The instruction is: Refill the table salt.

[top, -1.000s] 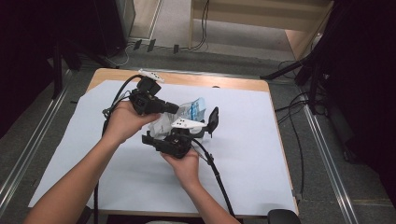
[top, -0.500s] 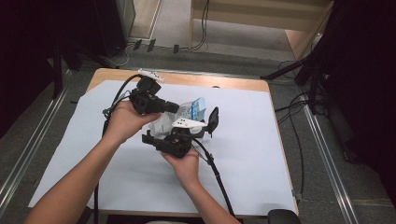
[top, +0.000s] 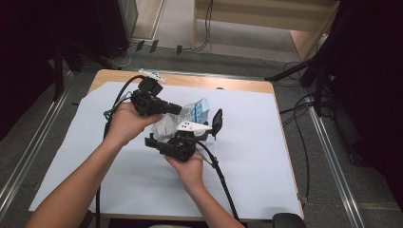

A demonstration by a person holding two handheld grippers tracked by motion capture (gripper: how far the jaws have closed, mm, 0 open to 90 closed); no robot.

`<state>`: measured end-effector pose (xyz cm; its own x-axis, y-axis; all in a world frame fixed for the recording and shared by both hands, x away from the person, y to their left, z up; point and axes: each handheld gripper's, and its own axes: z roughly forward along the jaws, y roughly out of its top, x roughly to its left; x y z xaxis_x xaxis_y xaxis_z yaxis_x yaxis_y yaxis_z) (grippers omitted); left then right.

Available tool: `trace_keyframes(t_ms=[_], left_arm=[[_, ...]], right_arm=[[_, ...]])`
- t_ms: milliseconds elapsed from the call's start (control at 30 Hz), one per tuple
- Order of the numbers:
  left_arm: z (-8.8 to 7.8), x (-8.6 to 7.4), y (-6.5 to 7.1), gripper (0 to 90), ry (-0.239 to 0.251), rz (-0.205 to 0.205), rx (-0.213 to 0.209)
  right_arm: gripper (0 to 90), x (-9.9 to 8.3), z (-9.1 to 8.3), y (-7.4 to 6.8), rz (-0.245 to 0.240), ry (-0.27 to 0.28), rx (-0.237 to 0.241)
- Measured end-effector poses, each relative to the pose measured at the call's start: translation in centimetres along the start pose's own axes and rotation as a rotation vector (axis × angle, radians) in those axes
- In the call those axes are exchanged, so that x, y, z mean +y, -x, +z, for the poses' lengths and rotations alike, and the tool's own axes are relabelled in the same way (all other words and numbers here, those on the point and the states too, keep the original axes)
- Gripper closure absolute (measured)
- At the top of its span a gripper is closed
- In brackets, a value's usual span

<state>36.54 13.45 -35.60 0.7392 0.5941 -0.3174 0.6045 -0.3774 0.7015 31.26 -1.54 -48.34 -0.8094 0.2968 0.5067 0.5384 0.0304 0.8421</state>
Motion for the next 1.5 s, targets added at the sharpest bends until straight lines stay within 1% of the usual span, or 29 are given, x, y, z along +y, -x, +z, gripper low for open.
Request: trace_keyframes(t_ms=[33,100,133,167,200,233,300,367,433,533,633,667,933,1167,1300,1500], left_arm=[[0.06,0.0,0.05,90.0,-0.002,-0.001,0.004],[0.22,0.03,0.22,90.0,-0.012,0.014,0.029],[0.32,0.03,0.34,90.0,-0.019,0.017,0.038],[0.41,0.01,0.46,89.9,-0.019,0.015,0.04],[0.45,0.03,0.5,89.9,-0.022,0.017,0.042],[0.5,0.06,0.52,89.9,-0.021,0.018,0.037],[0.49,0.12,0.54,89.7,-0.019,0.019,0.036],[0.5,0.16,0.57,89.4,-0.017,0.017,0.027],[0.53,0.15,0.6,89.3,-0.015,0.015,0.027],[0.48,0.16,0.51,89.1,-0.021,0.018,0.028],[0.4,0.13,0.51,88.7,-0.012,0.012,0.021],[0.35,0.13,0.48,88.6,-0.012,0.017,0.023],[0.35,0.05,0.47,88.2,-0.012,0.018,0.023],[0.25,0.03,0.5,88.3,-0.007,0.018,0.028],[0.3,-0.01,0.55,88.9,-0.01,0.02,0.039],[0.39,-0.05,0.52,88.9,-0.014,0.015,0.036]], right_arm=[[66.7,0.0,0.03,0.02,0.001,-0.001,-0.001],[64.7,-0.02,0.07,0.03,0.005,-0.005,-0.009],[62.1,-0.03,0.11,0.05,0.011,-0.003,-0.012],[58.6,-0.03,0.13,0.15,0.022,0.001,-0.013],[56.4,-0.01,0.15,0.31,0.043,0.004,-0.008],[56.9,0.01,0.13,0.44,0.056,0.007,-0.006],[60.9,0.08,0.03,0.5,0.064,0.013,-0.006],[64.8,0.12,-0.05,0.36,0.051,0.007,-0.014],[65.5,0.14,-0.1,0.32,0.051,0.006,-0.015],[65.9,0.13,-0.1,0.33,0.053,0.007,-0.011],[66.1,0.14,-0.08,0.31,0.062,0.013,0.001],[66.2,0.15,-0.08,0.3,0.062,0.016,0.004],[66.2,0.12,0.02,0.32,0.056,0.016,0.001],[66.3,0.17,0.19,0.29,0.06,0.019,0.003],[65.6,0.17,0.19,0.26,0.044,0.009,-0.003],[62.7,0.13,0.24,-0.07,-0.003,-0.019,-0.054]])
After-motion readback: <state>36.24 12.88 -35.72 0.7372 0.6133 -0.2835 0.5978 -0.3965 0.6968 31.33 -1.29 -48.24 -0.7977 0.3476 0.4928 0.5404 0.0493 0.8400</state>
